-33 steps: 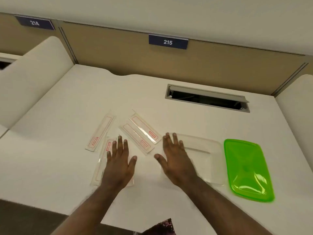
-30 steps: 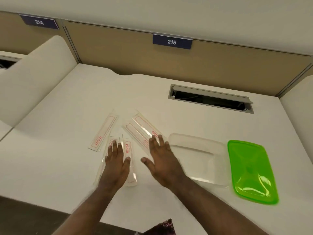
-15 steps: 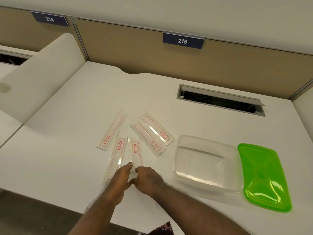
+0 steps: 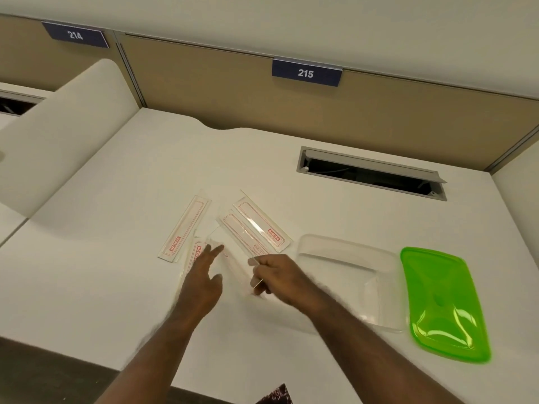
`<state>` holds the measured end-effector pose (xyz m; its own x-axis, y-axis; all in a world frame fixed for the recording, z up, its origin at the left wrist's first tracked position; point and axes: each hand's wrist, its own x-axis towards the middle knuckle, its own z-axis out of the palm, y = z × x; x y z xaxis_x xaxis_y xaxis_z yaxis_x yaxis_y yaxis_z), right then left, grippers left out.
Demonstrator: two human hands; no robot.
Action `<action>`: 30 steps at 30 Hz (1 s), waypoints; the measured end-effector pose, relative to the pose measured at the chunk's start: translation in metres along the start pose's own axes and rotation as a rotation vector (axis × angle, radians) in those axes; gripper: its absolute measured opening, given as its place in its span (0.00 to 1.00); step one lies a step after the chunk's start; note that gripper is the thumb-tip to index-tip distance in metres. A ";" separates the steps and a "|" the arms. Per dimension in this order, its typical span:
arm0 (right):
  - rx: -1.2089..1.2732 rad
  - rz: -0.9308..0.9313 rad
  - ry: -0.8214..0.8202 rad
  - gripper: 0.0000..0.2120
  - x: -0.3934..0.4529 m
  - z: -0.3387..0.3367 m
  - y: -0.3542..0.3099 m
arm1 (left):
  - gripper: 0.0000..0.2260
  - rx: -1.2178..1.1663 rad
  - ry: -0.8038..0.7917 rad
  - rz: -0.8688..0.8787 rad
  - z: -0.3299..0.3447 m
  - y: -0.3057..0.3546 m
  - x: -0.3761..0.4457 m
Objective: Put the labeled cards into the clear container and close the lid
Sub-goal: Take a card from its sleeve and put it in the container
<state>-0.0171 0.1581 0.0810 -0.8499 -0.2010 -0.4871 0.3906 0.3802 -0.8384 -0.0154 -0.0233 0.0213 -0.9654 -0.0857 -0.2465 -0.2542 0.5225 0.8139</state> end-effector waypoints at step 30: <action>0.134 -0.112 0.358 0.23 -0.138 -0.204 0.028 | 0.22 -0.125 -0.425 0.382 0.011 0.142 0.010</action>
<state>0.0393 0.3804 0.1746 -0.9502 0.1017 -0.2947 0.3111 0.2483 -0.9174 -0.0606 0.0597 0.1282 -0.8882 0.4503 -0.0913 0.0777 0.3431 0.9361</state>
